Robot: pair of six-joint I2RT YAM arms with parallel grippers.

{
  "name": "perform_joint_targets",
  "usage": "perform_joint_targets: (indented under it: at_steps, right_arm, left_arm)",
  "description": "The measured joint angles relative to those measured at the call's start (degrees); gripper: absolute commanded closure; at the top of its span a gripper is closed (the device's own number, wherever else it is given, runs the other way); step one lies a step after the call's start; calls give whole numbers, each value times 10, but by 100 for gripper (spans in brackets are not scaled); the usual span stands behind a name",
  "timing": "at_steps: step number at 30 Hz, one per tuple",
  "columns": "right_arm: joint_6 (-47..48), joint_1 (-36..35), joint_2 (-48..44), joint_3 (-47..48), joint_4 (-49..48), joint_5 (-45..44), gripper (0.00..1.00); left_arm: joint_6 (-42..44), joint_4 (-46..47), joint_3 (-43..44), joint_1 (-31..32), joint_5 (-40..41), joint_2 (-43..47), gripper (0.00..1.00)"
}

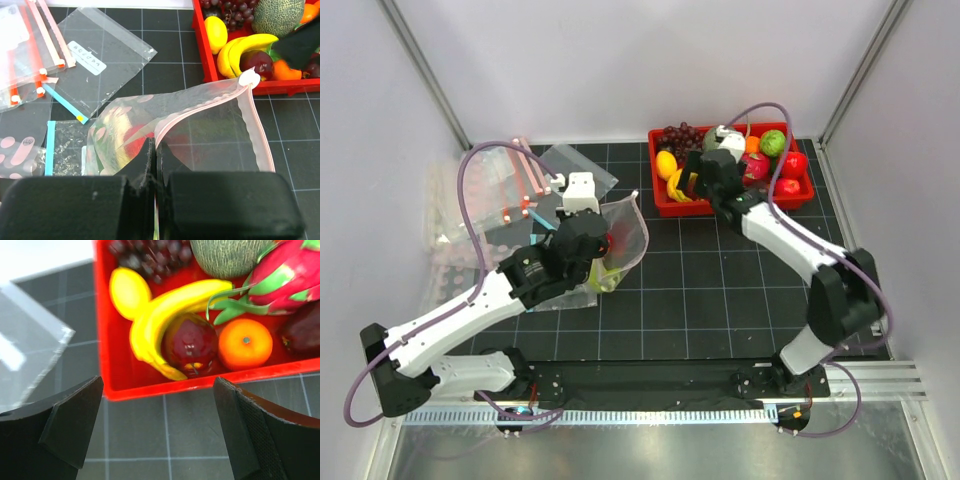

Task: Place the food in the zip-top bag and seal the zipper
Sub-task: Pick up the fake fruit from the bin.

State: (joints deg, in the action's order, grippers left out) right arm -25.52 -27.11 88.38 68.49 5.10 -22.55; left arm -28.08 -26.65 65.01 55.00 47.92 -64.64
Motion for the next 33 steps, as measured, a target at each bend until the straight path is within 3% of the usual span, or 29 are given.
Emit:
perform_joint_targets:
  at_steps: [5,12,18,22,26,33]
  right_arm:
    - [14,13,155,118,54,-6,0]
    - [46,28,273,222,103,-23,3]
    - [56,45,323,252,115,-33,21]
    - [54,62,339,259,111,-21,46]
    - [53,70,335,255,105,-5,60]
    - [53,71,253,188,101,21,64]
  left_arm:
    - [0,2,-2,0,-7,5,100]
    - [-2,2,-2,0,-21,5,99]
    - [-2,2,-3,0,-21,6,100]
    - [-2,2,-5,0,-21,10,99]
    - [-2,2,-5,0,-21,14,100]
    - [-2,3,-7,0,-26,14,100]
